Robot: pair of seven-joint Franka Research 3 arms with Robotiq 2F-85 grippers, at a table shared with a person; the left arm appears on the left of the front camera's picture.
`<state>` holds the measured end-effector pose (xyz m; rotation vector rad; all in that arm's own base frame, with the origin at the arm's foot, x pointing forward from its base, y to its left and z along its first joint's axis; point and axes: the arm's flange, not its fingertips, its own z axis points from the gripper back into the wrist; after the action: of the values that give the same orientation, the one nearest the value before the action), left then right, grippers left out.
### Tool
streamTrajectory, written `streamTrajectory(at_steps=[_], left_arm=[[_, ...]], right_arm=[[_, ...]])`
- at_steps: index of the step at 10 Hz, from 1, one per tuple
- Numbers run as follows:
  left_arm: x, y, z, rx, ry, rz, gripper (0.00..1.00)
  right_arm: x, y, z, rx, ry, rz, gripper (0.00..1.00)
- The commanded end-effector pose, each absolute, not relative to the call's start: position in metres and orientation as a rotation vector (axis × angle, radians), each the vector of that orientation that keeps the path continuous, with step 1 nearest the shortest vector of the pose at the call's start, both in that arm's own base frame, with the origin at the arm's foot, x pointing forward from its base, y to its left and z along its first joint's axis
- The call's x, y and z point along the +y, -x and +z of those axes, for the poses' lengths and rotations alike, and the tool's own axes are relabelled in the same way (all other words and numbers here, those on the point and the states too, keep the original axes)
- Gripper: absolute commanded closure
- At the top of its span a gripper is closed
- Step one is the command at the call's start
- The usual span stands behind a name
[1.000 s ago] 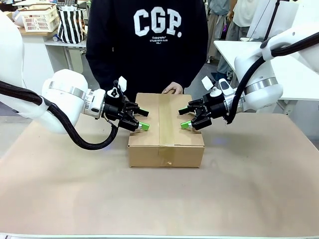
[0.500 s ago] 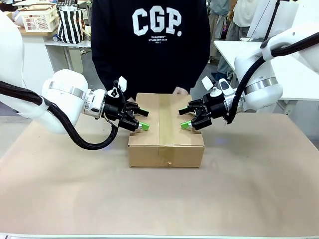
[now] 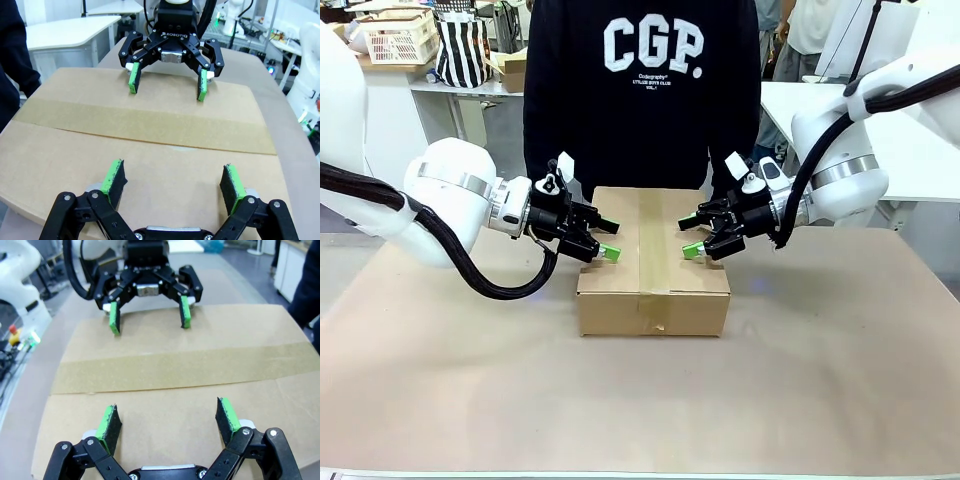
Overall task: Pack the gift set into the box.
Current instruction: Press and hold the closed box until the human finishes sealing it.
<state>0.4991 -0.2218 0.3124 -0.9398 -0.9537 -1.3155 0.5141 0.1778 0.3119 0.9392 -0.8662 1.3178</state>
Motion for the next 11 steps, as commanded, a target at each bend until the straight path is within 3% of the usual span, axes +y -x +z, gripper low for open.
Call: streamTrajectory(at_steps=[1,3,5,7,9,11], left_arm=[[-0.205,-0.484,0.343,-0.876,1.02,-1.243,0.0],[-0.166,-0.448,0.394,-0.729,1.124,-1.198,0.0],[-0.123,-0.401,0.44,-0.451,1.264,-1.182,0.0],[-0.082,-0.368,0.468,-0.423,1.306,-1.099,0.0],[-0.039,-0.341,0.482,-0.547,1.258,-0.989,0.0],[-0.016,-0.342,0.48,-0.677,1.188,-0.85,0.0]], right_arm=[[0.161,-0.487,0.346,-0.867,-1.095,1.186,0.0],[0.135,-0.438,0.391,-0.826,-1.185,0.923,0.0],[0.097,-0.386,0.426,-0.711,-1.222,0.786,0.0],[0.051,-0.343,0.456,-0.651,-1.231,0.703,0.0],[-0.004,-0.307,0.465,-0.72,-1.112,0.625,0.0],[-0.031,-0.31,0.456,-0.759,-1.007,0.648,0.0]])
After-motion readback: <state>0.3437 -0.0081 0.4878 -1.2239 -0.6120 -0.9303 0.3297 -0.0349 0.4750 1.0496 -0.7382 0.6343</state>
